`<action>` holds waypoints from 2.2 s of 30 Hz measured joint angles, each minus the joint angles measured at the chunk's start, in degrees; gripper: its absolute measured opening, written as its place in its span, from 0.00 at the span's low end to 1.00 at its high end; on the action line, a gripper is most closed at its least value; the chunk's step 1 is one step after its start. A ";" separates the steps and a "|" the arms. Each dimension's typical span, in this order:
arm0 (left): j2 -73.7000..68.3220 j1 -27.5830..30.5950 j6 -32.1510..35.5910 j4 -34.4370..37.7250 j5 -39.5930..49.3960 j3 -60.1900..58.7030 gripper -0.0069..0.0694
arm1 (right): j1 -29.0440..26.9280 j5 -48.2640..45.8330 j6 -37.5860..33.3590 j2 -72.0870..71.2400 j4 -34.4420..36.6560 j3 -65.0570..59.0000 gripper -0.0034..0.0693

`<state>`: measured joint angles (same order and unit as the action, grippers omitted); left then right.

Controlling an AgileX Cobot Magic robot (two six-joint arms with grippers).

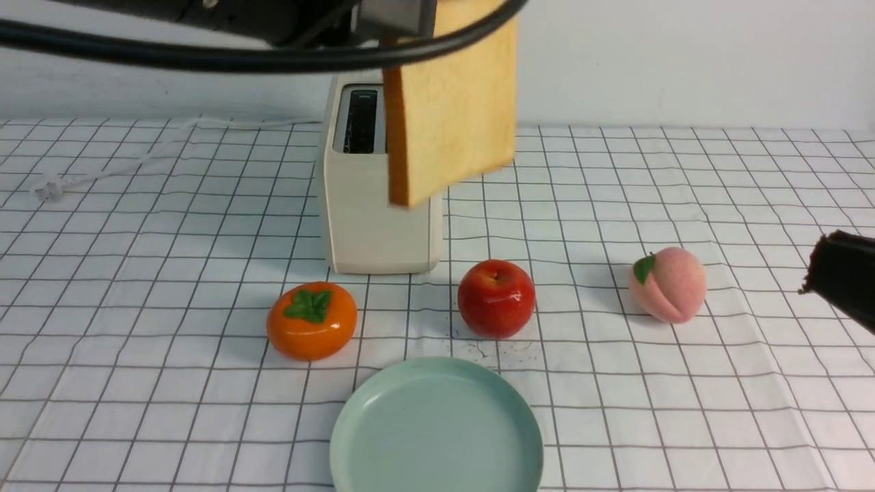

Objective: Take toasted bread from bread machine on white checkered table place on plate.
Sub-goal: 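Place the slice of bread on the plate with the left gripper, then grasp the toast slice in the toaster and pull it up out of the slot with the right gripper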

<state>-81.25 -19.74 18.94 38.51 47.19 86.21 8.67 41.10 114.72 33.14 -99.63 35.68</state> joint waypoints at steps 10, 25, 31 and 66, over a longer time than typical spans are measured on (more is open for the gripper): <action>7.03 0.06 -3.30 3.60 2.61 -25.62 0.20 | 0.00 1.51 0.92 0.00 0.00 0.00 0.05; -7.29 0.06 27.13 37.51 -10.52 -39.06 0.25 | 0.00 1.45 1.10 0.00 0.00 0.00 0.06; -11.76 0.06 28.76 38.37 -11.20 -39.06 0.58 | 0.00 1.50 1.10 0.00 0.00 0.00 0.06; 40.86 0.06 29.36 18.67 -26.72 -39.23 0.07 | 1.34 -4.15 1.97 25.36 0.00 14.19 0.07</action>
<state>-40.38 -19.68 48.30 57.18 20.47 46.98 10.00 36.96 116.69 58.51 -99.63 49.87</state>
